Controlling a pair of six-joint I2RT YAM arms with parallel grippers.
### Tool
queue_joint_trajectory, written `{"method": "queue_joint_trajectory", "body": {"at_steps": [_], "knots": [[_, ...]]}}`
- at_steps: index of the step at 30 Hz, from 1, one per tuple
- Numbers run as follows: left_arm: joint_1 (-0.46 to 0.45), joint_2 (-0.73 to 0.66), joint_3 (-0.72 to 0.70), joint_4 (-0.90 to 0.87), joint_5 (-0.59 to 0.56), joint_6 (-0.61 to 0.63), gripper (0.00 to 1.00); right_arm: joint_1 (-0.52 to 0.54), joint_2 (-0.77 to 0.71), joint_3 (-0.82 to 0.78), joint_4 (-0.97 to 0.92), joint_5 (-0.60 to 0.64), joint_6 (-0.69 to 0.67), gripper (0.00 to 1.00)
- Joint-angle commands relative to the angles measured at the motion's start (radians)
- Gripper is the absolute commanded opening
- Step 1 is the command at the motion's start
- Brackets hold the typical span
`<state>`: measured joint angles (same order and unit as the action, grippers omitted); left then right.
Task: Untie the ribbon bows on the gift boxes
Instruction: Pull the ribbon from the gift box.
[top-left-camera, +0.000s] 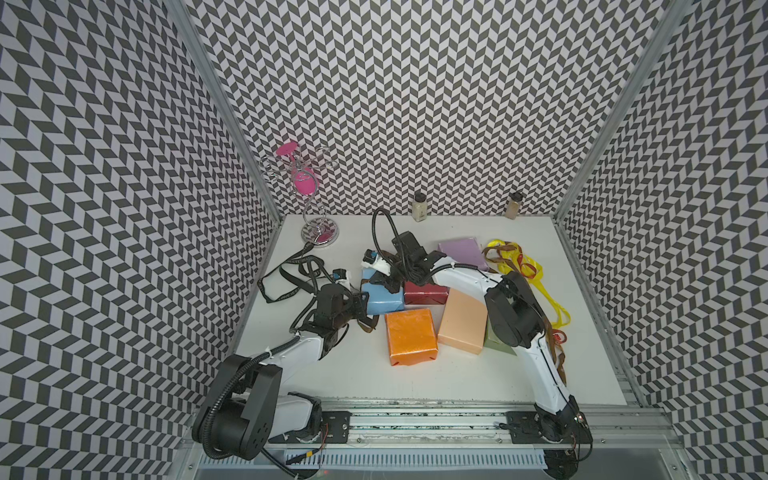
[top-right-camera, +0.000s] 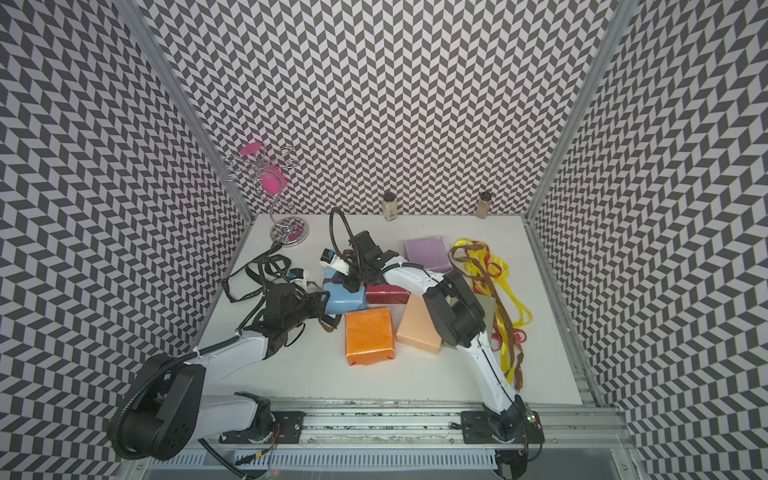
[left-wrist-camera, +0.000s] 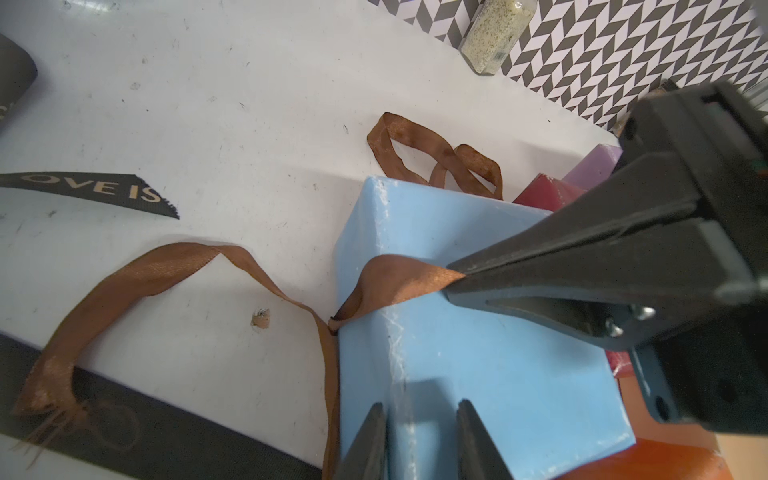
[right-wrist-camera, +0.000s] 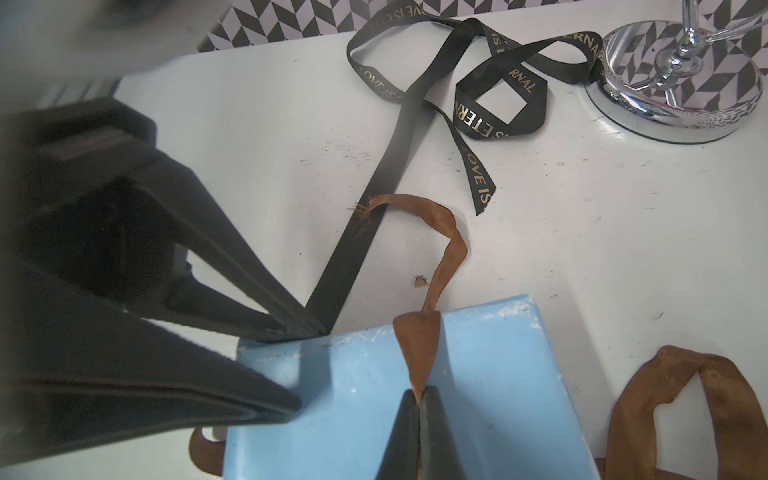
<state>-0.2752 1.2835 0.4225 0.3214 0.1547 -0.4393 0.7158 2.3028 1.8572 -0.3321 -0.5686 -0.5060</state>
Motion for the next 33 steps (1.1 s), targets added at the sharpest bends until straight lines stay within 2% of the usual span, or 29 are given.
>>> {"method": "queue_joint_trajectory", "body": {"at_steps": [1,9,16,19,25,33], "knots": [[-0.005,-0.015,-0.022,-0.015,0.0,0.004,0.3,-0.032,0.071,0.034,-0.125,-0.097,0.024,0.0],[-0.005,-0.009,-0.022,-0.013,0.004,0.004,0.3,-0.109,0.01,0.011,-0.062,-0.455,0.102,0.0],[-0.005,-0.004,-0.021,-0.01,0.016,0.004,0.31,-0.154,-0.116,-0.141,0.309,-0.662,0.372,0.0],[-0.005,-0.003,-0.019,-0.01,0.024,0.004,0.31,-0.162,-0.167,-0.177,0.41,-0.682,0.451,0.0],[-0.005,0.004,-0.013,-0.007,0.04,0.001,0.33,-0.162,-0.283,-0.191,0.467,-0.68,0.502,0.0],[-0.007,0.015,-0.002,0.007,0.11,-0.015,0.47,-0.162,-0.418,-0.172,0.554,-0.651,0.598,0.0]]}}
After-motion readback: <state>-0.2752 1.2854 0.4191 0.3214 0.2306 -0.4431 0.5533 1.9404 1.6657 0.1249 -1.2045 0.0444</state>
